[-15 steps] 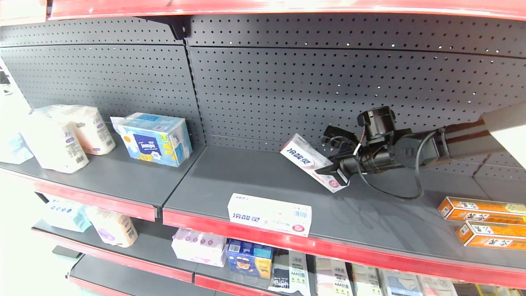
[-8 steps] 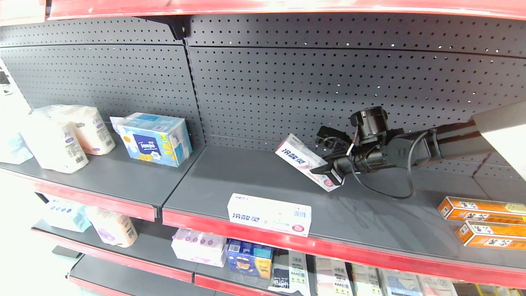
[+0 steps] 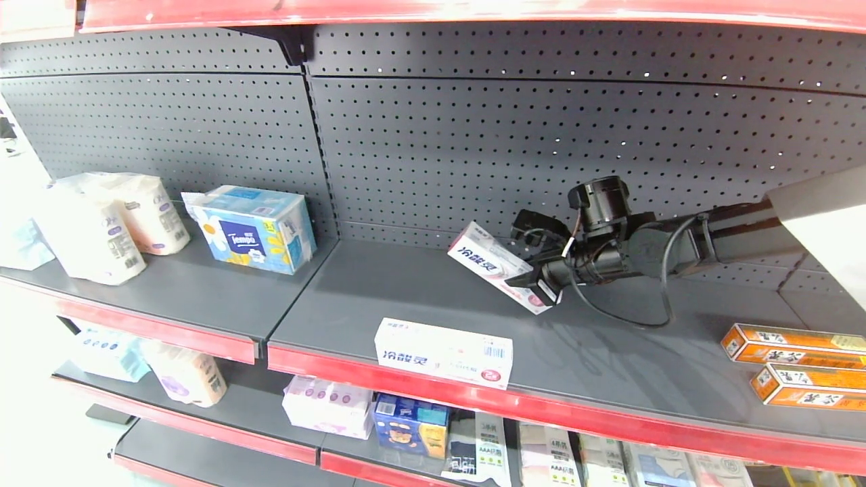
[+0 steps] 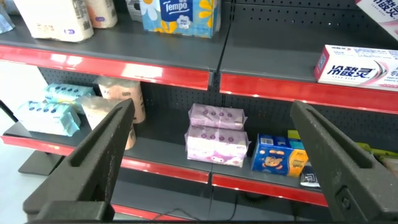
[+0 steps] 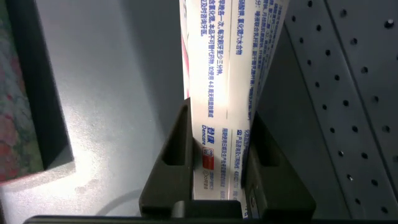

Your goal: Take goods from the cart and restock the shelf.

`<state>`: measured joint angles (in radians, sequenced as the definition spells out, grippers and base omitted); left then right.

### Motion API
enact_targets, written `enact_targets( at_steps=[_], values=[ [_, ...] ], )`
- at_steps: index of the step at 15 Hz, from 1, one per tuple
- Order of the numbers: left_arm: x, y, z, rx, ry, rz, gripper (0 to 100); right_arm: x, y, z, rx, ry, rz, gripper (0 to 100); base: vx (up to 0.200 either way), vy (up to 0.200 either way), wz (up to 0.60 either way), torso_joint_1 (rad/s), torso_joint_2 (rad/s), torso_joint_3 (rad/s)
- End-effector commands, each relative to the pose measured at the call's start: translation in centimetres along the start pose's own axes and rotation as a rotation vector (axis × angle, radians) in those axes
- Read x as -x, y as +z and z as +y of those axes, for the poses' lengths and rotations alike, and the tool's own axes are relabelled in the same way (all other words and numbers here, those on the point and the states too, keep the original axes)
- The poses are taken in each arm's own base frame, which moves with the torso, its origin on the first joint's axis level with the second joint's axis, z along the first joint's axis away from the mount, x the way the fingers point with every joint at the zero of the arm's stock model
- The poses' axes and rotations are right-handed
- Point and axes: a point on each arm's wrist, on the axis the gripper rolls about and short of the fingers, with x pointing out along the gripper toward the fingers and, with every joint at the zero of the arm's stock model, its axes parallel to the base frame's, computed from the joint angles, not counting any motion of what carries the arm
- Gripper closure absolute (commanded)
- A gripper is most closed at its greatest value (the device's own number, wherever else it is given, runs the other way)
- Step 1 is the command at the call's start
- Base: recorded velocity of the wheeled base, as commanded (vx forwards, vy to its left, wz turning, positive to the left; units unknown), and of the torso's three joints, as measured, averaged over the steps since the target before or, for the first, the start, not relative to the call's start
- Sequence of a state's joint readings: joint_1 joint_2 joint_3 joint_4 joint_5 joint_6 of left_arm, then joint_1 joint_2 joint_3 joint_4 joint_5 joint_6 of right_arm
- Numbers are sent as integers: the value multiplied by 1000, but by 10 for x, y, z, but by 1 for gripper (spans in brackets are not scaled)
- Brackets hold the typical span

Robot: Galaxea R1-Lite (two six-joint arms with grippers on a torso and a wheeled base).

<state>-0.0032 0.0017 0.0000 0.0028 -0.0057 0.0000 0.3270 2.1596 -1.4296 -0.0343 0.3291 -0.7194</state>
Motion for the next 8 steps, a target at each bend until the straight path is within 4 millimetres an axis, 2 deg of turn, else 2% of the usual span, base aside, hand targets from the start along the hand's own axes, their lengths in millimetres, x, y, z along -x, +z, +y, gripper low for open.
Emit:
enact_targets(
  at_steps=[1, 8],
  values=[
    [0, 0, 0, 0, 0, 2, 0, -1, 2, 3, 7, 5, 1, 100, 0, 0, 0, 0, 0, 0],
    [0, 0, 0, 0, 0, 0, 0, -5, 5, 8, 18, 22, -6, 100, 0, 0, 0, 0, 0, 0]
  ],
)
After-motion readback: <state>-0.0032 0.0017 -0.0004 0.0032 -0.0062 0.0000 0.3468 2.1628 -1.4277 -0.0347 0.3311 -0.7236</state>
